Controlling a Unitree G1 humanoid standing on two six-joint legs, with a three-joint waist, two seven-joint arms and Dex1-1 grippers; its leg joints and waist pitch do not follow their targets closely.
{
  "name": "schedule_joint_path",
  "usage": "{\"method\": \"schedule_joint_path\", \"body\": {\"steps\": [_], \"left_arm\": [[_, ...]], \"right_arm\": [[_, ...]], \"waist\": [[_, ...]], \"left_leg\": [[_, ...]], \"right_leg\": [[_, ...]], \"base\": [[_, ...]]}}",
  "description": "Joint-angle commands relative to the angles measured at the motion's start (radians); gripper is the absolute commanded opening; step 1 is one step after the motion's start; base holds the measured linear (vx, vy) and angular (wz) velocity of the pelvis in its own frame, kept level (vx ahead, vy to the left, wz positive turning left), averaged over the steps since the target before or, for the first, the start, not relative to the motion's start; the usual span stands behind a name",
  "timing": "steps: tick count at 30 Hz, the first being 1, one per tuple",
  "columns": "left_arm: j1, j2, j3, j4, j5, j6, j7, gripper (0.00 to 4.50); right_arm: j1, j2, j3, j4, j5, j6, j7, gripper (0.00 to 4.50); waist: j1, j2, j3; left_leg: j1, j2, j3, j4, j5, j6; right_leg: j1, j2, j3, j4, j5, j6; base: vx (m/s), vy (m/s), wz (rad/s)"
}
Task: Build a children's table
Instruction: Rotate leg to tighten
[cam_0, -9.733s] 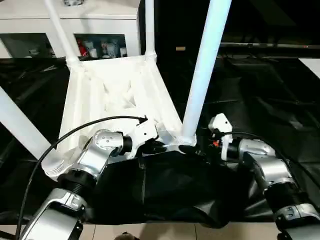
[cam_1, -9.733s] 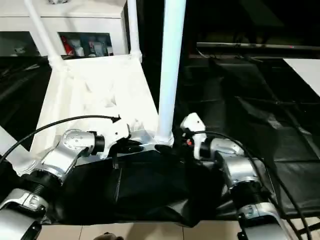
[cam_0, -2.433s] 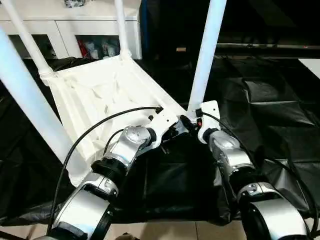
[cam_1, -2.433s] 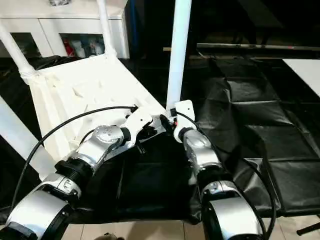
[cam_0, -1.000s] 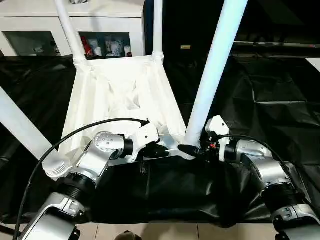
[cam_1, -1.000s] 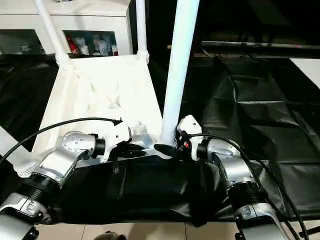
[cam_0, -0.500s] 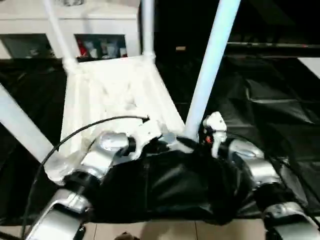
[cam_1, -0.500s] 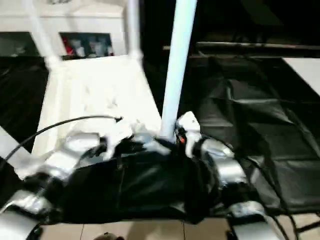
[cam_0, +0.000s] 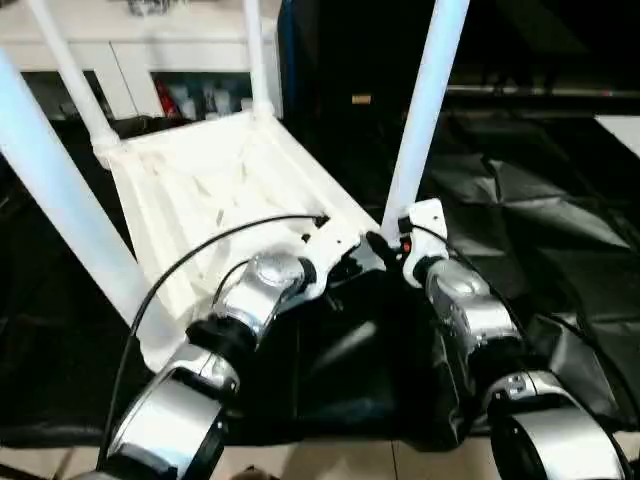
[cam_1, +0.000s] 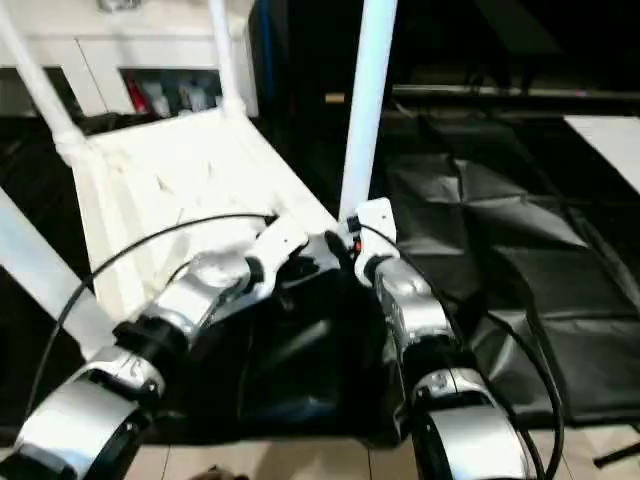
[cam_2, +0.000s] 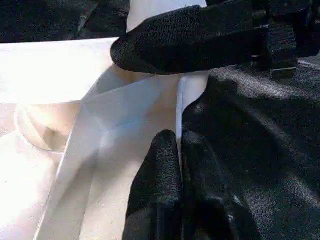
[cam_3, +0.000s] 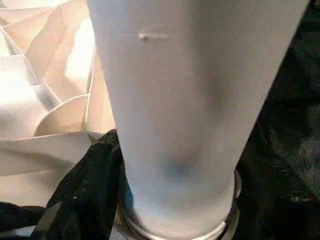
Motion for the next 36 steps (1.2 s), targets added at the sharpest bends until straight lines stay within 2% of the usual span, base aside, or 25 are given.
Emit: {"method": "schedule_joint_path", "body": {"steps": [1,4,5,8,11,13,16,18,21,23,25,28,32,34,35,36], "left_arm": [[0.007,0.0,0.048,0.025,-0.012,-0.013,0.091,0.0],[0.01,0.004,0.047,0.027,-0.01,-0.021,0.079,0.0],[0.009,0.008,0.044,0.032,-0.01,-0.031,0.069,0.0],[0.011,0.019,0.039,0.024,-0.013,-0.054,0.032,0.0],[0.02,0.037,0.036,0.004,-0.018,-0.07,-0.013,0.0],[0.028,0.054,0.034,-0.013,-0.021,-0.079,-0.038,0.0],[0.046,0.084,0.032,-0.04,-0.027,-0.096,-0.08,0.0],[0.066,0.108,0.028,-0.068,-0.037,-0.119,-0.134,0.0],[0.104,0.146,0.017,-0.132,-0.062,-0.13,-0.239,0.0],[0.135,0.173,0.004,-0.195,-0.083,-0.116,-0.319,0.0],[0.163,0.201,-0.013,-0.25,-0.095,-0.103,-0.379,0.0],[0.197,0.231,-0.029,-0.318,-0.11,-0.081,-0.448,0.0],[0.216,0.237,-0.029,-0.354,-0.123,-0.066,-0.476,0.0],[0.218,0.237,-0.028,-0.355,-0.119,-0.068,-0.472,0.0],[0.221,0.239,-0.027,-0.362,-0.118,-0.064,-0.474,0.0],[0.225,0.241,-0.027,-0.374,-0.12,-0.057,-0.479,0.0]], "right_arm": [[0.038,0.039,0.008,0.042,0.011,0.021,0.029,3.42],[0.03,0.038,-0.004,0.043,0.022,0.003,0.04,3.48],[0.023,0.033,-0.006,0.042,0.025,-0.01,0.05,3.78],[0.024,0.008,-0.007,0.014,0.037,-0.014,0.104,3.92],[0.044,-0.03,-0.006,-0.056,0.064,0.012,0.216,4.3],[0.074,-0.068,0.021,-0.124,0.078,0.037,0.336,4.4],[0.126,-0.137,0.074,-0.205,0.062,0.019,0.465,4.45],[0.145,-0.173,0.076,-0.234,0.068,0.016,0.507,4.45],[0.157,-0.197,0.07,-0.257,0.083,0.012,0.545,4.45],[0.165,-0.209,0.064,-0.284,0.093,0.017,0.574,4.45],[0.168,-0.215,0.063,-0.302,0.098,0.024,0.59,4.45],[0.169,-0.224,0.072,-0.315,0.101,0.026,0.61,4.45],[0.174,-0.227,0.098,-0.315,0.094,0.019,0.664,4.45],[0.181,-0.231,0.116,-0.32,0.087,0.02,0.688,4.45],[0.185,-0.234,0.121,-0.323,0.085,0.021,0.696,4.45],[0.189,-0.236,0.126,-0.329,0.083,0.023,0.703,4.45]], "waist": [[0.002,-0.021,-0.057],[0.002,-0.019,-0.056],[-0.001,-0.015,-0.056],[-0.008,-0.013,-0.056],[-0.006,-0.015,-0.056],[-0.002,-0.018,-0.06],[-0.003,-0.017,-0.058],[-0.002,-0.019,-0.056],[-0.004,-0.013,-0.055],[-0.001,-0.013,-0.053],[-0.001,-0.008,-0.055],[0.002,-0.004,-0.057],[0.005,-0.006,-0.061],[0.01,-0.008,-0.06],[0.012,-0.013,-0.06],[0.015,-0.01,-0.06]], "left_leg": [[0.021,0.06,-0.028,-0.067,-0.171,0.067],[0.021,0.061,-0.029,-0.07,-0.192,0.06],[0.016,0.061,-0.032,-0.072,-0.19,0.055],[0.019,0.06,-0.031,-0.072,-0.206,0.052],[0.018,0.06,-0.029,-0.069,-0.185,0.067],[0.013,0.06,-0.03,-0.064,-0.15,0.094],[0.012,0.059,-0.028,-0.062,-0.154,0.108],[0.012,0.06,-0.028,-0.063,-0.165,0.104],[0.017,0.062,-0.027,-0.065,-0.19,0.088],[0.015,0.067,-0.029,-0.07,-0.192,0.082],[0.02,0.069,-0.027,-0.071,-0.189,0.074],[0.02,0.071,-0.027,-0.072,-0.18,0.069],[0.02,0.069,-0.025,-0.067,-0.147,0.079],[0.018,0.067,-0.022,-0.063,-0.138,0.089],[0.019,0.067,-0.022,-0.063,-0.134,0.091],[0.018,0.068,-0.022,-0.063,-0.135,0.092]], "right_leg": [[0.035,-0.084,0.046,-0.075,-0.096,-0.224],[0.033,-0.085,0.046,-0.079,-0.137,-0.216],[0.037,-0.085,0.044,-0.077,-0.137,-0.213],[0.036,-0.082,0.044,-0.079,-0.13,-0.214],[0.037,-0.083,0.045,-0.078,-0.101,-0.221],[0.044,-0.082,0.043,-0.072,-0.044,-0.219],[0.041,-0.081,0.041,-0.074,-0.048,-0.226],[0.041,-0.081,0.04,-0.077,-0.085,-0.223],[0.034,-0.08,0.042,-0.082,-0.139,-0.232],[0.035,-0.082,0.042,-0.08,-0.153,-0.231],[0.028,-0.077,0.043,-0.076,-0.136,-0.235],[0.029,-0.077,0.042,-0.069,-0.093,-0.245],[0.03,-0.076,0.041,-0.06,-0.013,-0.258],[0.031,-0.078,0.041,-0.062,-0.008,-0.258],[0.032,-0.079,0.042,-0.062,-0.008,-0.256],[0.031,-0.079,0.042,-0.062,-0.017,-0.253]], "base": [[0.0,0.0,0.0],[0.0,0.0,0.0],[0.0,0.0,0.0],[0.0,0.0,0.0],[0.0,0.0,0.0],[0.0,0.0,0.0],[0.0,0.0,0.0],[0.0,0.0,0.0],[0.0,0.0,0.0],[0.0,0.0,0.0],[0.0,0.0,0.0],[0.0,0.0,0.0],[0.0,0.0,0.0],[0.0,0.0,0.0],[0.0,0.0,0.0],[0.0,0.0,0.0]]}}
